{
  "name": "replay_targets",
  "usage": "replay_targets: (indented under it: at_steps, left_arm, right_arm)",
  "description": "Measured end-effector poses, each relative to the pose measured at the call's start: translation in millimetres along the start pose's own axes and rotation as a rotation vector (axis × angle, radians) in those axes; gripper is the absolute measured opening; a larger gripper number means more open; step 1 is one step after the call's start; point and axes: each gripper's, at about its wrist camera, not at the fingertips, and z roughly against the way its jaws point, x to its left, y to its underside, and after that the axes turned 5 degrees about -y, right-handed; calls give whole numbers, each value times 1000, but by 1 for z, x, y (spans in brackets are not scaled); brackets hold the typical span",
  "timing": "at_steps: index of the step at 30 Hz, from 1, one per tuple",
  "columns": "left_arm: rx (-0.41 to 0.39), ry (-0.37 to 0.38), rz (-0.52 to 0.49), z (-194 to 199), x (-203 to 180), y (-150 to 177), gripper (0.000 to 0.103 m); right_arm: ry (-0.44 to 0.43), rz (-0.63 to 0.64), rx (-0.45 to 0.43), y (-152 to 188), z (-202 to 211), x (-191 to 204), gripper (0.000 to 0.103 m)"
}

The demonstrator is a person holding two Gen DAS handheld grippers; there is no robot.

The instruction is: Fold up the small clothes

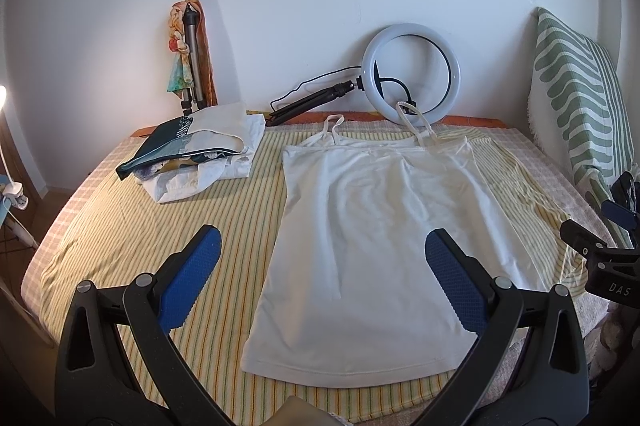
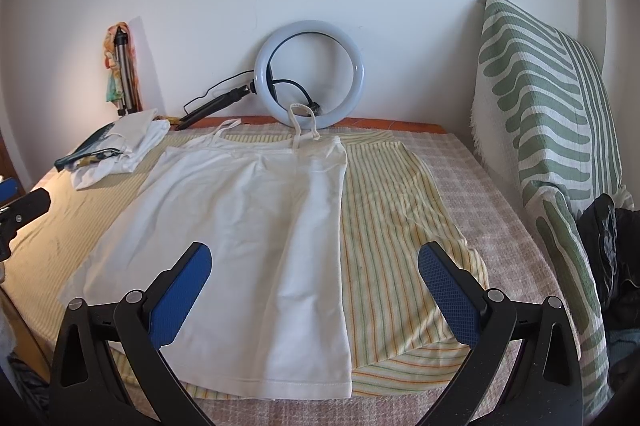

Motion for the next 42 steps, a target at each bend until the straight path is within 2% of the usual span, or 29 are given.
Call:
replay_targets:
  at_steps: [42]
  left_arm:
    - [15,-20,16,-7,16,6,103]
  right_arm:
    - [-27,2,11,-5,-6,13,103]
